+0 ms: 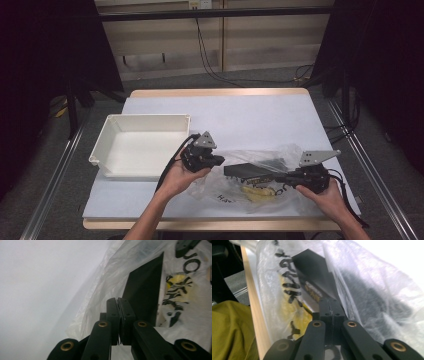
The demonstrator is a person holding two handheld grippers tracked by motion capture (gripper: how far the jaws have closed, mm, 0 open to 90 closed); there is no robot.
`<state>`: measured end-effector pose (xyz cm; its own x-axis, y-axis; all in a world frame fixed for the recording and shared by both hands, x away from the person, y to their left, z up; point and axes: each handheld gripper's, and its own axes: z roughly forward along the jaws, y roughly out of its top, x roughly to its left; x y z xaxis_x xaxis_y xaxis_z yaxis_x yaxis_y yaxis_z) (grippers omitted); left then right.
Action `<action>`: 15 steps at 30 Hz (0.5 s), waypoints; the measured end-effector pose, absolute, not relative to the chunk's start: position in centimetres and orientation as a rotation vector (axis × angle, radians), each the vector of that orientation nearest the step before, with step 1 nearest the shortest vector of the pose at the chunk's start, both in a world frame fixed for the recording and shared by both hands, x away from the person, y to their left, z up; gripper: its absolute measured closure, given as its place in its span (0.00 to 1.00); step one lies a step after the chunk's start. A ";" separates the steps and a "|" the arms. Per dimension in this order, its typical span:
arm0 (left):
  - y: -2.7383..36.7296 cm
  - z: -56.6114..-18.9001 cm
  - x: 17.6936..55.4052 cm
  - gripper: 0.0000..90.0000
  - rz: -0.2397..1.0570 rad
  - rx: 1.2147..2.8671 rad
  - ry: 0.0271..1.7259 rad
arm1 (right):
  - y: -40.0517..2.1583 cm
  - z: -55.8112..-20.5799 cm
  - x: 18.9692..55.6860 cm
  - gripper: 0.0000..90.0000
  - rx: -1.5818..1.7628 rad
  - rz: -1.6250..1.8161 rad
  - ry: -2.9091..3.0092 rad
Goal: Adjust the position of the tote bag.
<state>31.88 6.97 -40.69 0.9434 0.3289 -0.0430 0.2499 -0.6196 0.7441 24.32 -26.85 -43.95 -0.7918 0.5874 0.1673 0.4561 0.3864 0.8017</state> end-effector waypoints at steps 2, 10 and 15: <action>6.7 -40.8 31.0 0.98 0.109 2.258 0.386 | -27.1 -43.6 24.6 1.00 0.952 1.365 2.475; 6.3 -42.7 27.9 0.98 0.062 2.333 0.273 | -27.4 -43.7 26.6 1.00 0.982 1.319 2.446; 6.5 -43.7 27.5 0.99 0.036 2.361 0.273 | -27.8 -43.9 27.3 1.00 1.004 1.278 2.418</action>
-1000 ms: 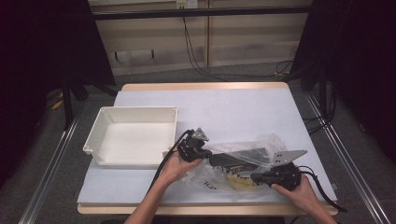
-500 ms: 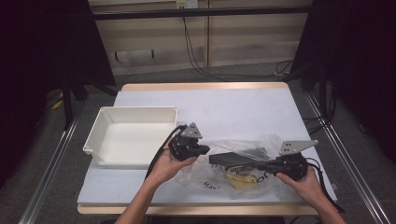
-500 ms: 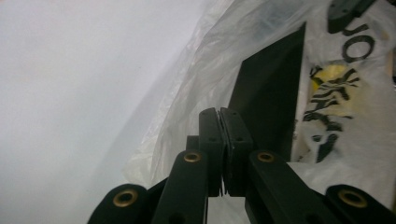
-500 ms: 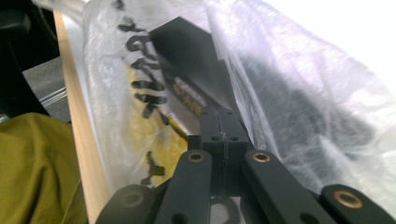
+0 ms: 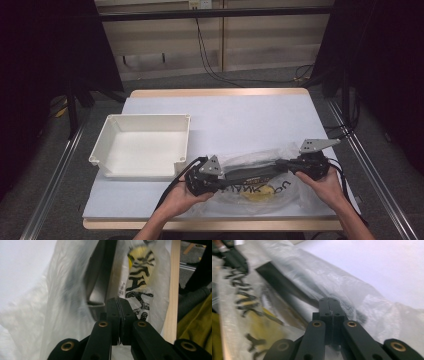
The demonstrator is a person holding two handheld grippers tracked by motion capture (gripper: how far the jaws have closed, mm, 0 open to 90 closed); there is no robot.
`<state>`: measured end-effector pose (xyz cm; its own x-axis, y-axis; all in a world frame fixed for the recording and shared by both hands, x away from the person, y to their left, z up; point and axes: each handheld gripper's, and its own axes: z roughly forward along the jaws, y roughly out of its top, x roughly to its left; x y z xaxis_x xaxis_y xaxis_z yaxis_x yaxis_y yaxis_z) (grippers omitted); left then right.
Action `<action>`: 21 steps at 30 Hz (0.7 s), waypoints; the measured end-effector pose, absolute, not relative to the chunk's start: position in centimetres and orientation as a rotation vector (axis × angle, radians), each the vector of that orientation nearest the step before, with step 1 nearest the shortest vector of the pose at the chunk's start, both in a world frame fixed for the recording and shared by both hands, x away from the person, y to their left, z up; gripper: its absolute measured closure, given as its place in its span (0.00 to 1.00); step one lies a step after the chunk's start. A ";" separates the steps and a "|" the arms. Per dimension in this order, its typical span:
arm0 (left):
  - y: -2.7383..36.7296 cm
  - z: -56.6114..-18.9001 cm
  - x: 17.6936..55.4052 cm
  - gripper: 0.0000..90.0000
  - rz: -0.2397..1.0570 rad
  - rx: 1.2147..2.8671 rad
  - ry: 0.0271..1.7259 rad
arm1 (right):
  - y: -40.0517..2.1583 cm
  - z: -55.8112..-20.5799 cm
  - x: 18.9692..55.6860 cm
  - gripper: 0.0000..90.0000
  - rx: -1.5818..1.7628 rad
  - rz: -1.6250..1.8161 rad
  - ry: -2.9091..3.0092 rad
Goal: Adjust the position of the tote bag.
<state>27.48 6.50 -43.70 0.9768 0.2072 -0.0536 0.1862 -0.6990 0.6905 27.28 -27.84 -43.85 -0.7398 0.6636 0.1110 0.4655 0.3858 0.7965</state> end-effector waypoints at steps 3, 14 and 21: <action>6.7 -44.6 27.1 0.99 0.027 2.401 0.253 | -28.2 -44.0 28.0 1.00 1.027 1.279 2.395; 7.9 -45.7 28.3 0.99 0.020 2.417 0.309 | -29.6 -44.6 31.1 1.00 1.125 1.274 2.318; 7.7 -46.6 28.5 0.99 0.028 2.446 0.317 | -29.6 -46.5 32.4 1.00 1.168 1.218 2.360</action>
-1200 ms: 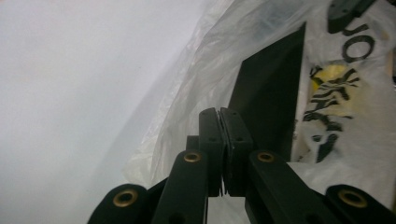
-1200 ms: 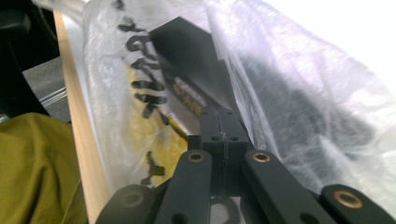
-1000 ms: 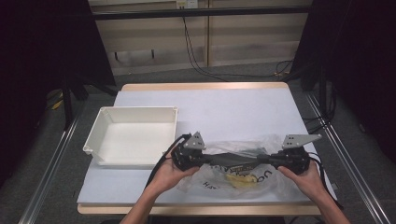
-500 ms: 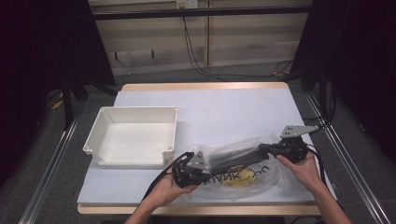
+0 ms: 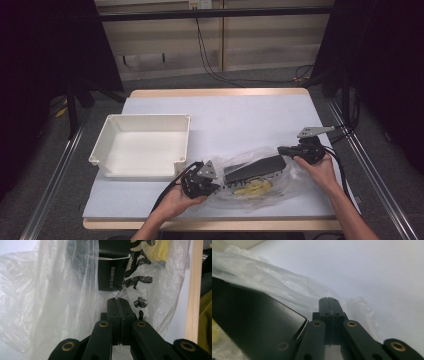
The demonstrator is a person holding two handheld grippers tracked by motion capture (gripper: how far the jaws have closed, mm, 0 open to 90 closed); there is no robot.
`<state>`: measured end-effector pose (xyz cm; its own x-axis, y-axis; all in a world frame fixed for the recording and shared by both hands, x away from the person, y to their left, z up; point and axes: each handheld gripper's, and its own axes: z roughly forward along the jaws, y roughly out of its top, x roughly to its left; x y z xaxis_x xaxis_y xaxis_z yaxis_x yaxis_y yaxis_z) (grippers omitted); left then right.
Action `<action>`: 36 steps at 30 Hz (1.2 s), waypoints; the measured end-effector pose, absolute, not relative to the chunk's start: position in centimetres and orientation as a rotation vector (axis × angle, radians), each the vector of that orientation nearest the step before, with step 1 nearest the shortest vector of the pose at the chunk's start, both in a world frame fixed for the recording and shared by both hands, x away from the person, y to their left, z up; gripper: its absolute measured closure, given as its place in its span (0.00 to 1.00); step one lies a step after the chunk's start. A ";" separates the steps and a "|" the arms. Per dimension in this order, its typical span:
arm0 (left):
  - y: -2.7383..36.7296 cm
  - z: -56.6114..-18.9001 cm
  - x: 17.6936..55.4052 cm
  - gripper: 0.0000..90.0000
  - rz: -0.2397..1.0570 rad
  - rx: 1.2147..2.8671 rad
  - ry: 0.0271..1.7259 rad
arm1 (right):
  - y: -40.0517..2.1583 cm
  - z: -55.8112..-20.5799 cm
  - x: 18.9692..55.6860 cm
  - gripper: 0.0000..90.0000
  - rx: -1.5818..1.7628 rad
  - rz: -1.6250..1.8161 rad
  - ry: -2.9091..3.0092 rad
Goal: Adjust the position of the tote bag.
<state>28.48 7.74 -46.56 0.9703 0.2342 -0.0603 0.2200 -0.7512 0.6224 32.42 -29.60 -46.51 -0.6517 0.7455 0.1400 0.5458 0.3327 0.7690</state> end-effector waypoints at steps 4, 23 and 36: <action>8.0 -46.8 28.5 1.00 0.042 2.448 0.323 | -29.4 -47.3 32.5 1.00 1.151 1.177 2.379; 8.7 -46.2 28.2 1.00 0.051 2.387 0.360 | -30.2 -46.4 31.0 1.00 1.112 1.196 2.303; 8.0 -43.8 28.7 1.00 0.050 2.273 0.352 | -30.2 -43.2 28.8 1.00 1.047 1.335 2.240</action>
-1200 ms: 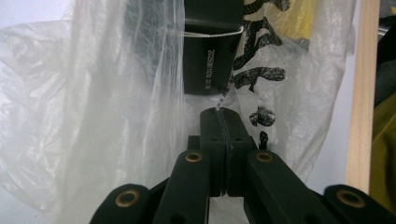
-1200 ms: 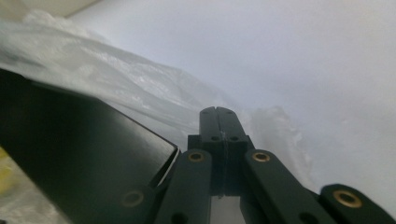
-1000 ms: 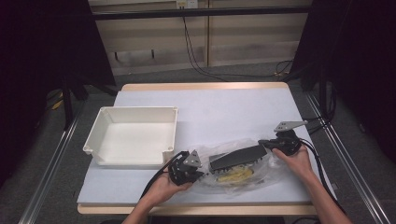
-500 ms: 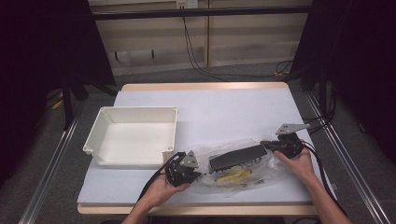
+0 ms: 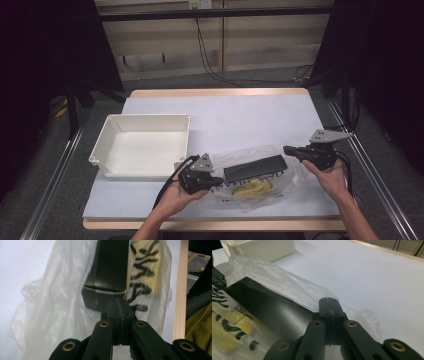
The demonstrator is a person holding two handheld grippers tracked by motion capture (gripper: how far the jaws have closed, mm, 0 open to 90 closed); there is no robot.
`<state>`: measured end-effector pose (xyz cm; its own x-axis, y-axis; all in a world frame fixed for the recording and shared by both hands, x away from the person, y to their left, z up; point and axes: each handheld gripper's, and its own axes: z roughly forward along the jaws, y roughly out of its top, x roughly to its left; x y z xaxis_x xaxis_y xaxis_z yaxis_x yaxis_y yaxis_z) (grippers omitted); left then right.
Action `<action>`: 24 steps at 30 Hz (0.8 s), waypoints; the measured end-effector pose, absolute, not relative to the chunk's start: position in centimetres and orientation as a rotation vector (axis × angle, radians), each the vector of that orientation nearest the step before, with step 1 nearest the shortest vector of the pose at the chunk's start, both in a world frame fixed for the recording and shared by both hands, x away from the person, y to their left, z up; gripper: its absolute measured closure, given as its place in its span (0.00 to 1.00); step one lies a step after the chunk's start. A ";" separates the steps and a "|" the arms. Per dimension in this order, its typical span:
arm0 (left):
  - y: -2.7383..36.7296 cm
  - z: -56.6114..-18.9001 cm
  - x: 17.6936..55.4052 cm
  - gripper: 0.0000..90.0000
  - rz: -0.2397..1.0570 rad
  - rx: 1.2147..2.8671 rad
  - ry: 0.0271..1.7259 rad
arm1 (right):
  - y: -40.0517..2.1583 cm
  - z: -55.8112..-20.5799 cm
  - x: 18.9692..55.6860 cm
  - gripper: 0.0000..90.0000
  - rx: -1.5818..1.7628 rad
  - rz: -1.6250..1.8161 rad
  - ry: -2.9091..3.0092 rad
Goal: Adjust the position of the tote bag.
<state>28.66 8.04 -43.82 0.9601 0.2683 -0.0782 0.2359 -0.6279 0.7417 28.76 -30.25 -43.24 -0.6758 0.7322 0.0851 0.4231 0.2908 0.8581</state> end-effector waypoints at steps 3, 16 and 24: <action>8.0 -43.1 29.0 1.00 0.061 2.265 0.357 | -30.1 -42.9 28.1 1.00 1.028 1.366 2.245; 7.4 -42.3 32.0 1.00 0.086 2.233 0.446 | -28.3 -43.4 24.6 1.00 0.953 1.363 2.359; 6.3 -44.2 33.0 1.00 0.088 2.332 0.461 | -29.6 -45.1 23.0 1.00 1.008 1.311 2.394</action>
